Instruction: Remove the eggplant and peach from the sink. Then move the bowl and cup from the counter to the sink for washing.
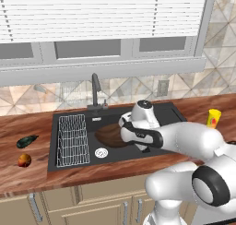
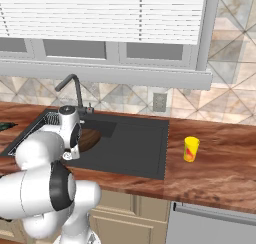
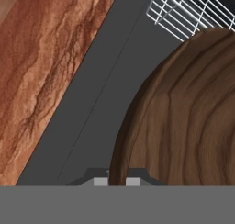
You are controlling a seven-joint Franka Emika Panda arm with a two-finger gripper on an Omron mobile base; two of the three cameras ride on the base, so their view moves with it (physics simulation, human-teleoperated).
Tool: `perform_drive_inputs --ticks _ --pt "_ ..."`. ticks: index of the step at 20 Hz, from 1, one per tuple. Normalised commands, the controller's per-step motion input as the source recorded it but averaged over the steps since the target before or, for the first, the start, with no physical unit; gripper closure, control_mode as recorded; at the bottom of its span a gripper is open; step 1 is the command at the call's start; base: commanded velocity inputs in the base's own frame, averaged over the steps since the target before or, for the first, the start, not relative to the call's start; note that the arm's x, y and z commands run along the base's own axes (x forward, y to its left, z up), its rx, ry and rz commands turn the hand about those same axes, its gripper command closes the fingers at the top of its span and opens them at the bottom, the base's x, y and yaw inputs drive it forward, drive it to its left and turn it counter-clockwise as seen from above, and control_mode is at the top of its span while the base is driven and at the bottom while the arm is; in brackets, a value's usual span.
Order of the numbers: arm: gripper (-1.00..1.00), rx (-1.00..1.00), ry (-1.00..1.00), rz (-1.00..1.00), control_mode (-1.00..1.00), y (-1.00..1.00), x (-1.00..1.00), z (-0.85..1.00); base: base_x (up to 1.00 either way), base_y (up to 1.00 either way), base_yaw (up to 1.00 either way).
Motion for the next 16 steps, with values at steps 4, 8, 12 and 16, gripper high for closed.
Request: perform_drive_inputs --ticks 4,8,12,16 --pt "1.0 0.0 0.0 0.0 -1.0 0.09 0.17 -0.11 0.0 0.0 0.0" --pt "1.0 0.0 0.0 -0.01 -1.0 0.12 0.17 -0.1 0.0 0.0 0.0" --pt "1.0 0.0 0.0 -0.01 -1.0 0.1 0.16 -0.1 0.0 0.0 0.0" --pt "1.0 0.0 0.01 -0.01 -1.0 0.06 0.17 -0.12 0.0 0.0 0.0"
